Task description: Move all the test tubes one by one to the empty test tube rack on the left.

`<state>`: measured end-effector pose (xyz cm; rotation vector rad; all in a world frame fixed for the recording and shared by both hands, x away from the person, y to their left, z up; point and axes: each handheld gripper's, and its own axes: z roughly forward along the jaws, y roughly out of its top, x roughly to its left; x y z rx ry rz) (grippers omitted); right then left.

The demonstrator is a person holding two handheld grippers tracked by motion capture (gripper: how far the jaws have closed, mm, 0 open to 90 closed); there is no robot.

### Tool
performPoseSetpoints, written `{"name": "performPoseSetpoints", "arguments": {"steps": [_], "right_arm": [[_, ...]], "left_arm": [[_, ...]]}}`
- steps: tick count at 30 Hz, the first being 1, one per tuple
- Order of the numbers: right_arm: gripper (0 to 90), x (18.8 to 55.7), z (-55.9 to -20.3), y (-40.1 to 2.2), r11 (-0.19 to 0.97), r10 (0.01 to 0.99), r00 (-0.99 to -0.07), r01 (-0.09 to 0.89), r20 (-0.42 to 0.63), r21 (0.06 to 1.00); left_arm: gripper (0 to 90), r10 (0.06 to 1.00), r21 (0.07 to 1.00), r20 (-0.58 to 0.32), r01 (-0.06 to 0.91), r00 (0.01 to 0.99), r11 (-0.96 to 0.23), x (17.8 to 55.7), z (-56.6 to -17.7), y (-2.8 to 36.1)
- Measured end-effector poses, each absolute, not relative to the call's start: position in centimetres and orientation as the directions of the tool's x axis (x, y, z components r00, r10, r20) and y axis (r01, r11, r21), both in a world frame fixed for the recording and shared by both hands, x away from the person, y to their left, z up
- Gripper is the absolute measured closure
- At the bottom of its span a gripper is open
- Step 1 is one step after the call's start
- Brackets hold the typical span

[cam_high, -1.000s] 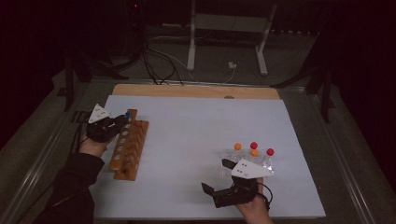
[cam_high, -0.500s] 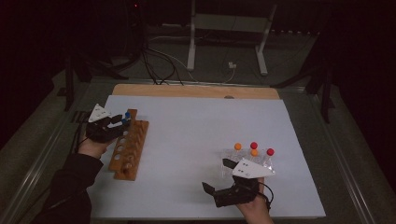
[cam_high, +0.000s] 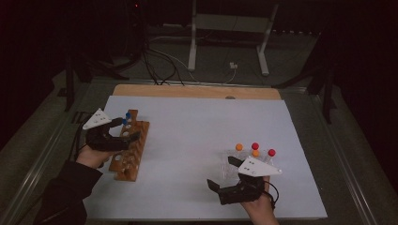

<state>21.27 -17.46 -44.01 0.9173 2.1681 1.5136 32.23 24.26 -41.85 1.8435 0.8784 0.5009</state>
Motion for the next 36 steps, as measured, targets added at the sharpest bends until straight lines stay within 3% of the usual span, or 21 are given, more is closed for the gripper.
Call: {"name": "performPoseSetpoints", "arguments": {"steps": [4, 22, 36], "right_arm": [[0.0, 21.3, -43.7, -17.9, 0.217, 0.684, -0.725, 0.307, 0.08, 0.927], [0.0, 21.6, -43.0, -21.3, 0.174, 0.789, -0.613, 0.296, 0.047, 0.939], [0.0, 21.4, -44.8, -24.1, 0.177, 0.875, -0.484, 0.343, 0.012, 0.923]], "left_arm": [[4.0, 0.723, 0.905, -0.058, 0.342, 0.688, -0.253, 31.2, -41.7, 23.1], [3.1, 0.545, 0.904, -0.082, 0.293, 0.834, -0.313, 27.1, -43.8, 17.0], [3.1, 0.504, 0.9, -0.083, 0.282, 0.86, -0.333, 25.6, -45.5, 15.4]]}}
